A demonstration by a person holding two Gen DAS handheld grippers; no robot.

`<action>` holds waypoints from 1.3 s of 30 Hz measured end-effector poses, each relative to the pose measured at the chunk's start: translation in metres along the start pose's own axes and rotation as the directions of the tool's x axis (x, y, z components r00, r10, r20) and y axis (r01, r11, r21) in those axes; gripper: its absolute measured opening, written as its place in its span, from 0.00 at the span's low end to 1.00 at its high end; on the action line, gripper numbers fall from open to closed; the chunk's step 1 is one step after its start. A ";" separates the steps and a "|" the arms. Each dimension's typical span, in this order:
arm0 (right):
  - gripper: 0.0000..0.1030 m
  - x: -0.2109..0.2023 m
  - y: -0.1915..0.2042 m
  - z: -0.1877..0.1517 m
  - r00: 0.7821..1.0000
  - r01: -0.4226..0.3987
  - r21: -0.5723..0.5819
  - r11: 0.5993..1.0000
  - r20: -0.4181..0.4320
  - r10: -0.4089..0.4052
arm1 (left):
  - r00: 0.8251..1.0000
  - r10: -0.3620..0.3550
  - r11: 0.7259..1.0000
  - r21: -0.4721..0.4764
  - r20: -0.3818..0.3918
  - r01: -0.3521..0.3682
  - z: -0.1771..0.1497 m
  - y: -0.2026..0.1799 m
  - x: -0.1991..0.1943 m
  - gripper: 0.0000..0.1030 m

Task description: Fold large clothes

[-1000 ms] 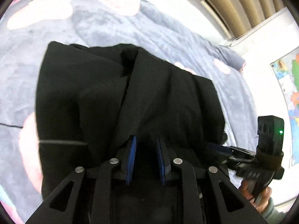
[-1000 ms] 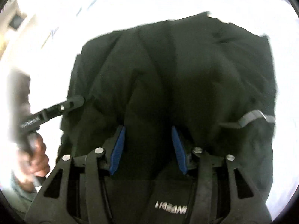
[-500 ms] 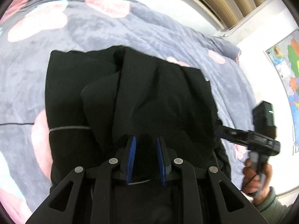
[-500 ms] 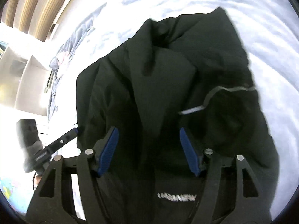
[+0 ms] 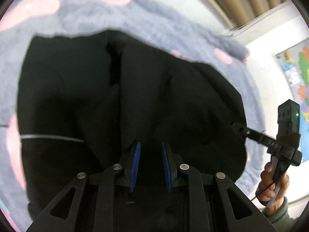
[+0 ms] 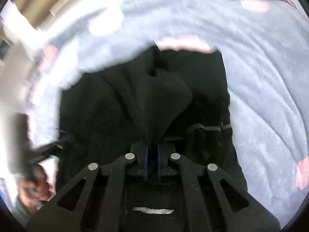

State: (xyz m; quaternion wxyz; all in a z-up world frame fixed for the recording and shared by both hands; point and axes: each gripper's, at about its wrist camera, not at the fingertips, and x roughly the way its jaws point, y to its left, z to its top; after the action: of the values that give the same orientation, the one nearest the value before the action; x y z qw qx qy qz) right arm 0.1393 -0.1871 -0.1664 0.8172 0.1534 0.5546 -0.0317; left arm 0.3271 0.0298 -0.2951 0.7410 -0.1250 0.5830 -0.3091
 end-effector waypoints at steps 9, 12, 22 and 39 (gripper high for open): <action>0.13 0.049 -0.034 -0.019 0.988 -0.076 0.143 0.987 -0.120 0.094 | 0.994 -0.112 0.978 -0.177 -0.018 0.107 -0.009 0.040 0.002 0.07; 0.24 0.022 -0.031 -0.026 0.990 -0.083 0.121 0.989 -0.104 0.095 | 0.998 -0.058 0.991 -0.121 0.001 0.058 -0.018 0.027 -0.022 0.09; 0.41 -0.054 -0.027 -0.108 0.996 -0.080 0.104 0.991 -0.041 0.085 | 0.986 0.152 0.988 0.023 0.066 -0.154 -0.093 -0.002 -0.128 0.39; 0.54 -0.112 -0.043 -0.205 0.998 -0.053 0.174 0.983 -0.017 0.057 | 0.961 0.255 0.963 -0.113 0.106 -0.244 -0.192 0.021 -0.205 0.40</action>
State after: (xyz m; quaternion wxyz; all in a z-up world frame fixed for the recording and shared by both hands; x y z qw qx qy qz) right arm -0.0968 -0.1823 -0.1419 0.7953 0.2397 0.5540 -0.0557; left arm 0.1265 0.2036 -0.2013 0.8004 -0.1051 0.5634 -0.1760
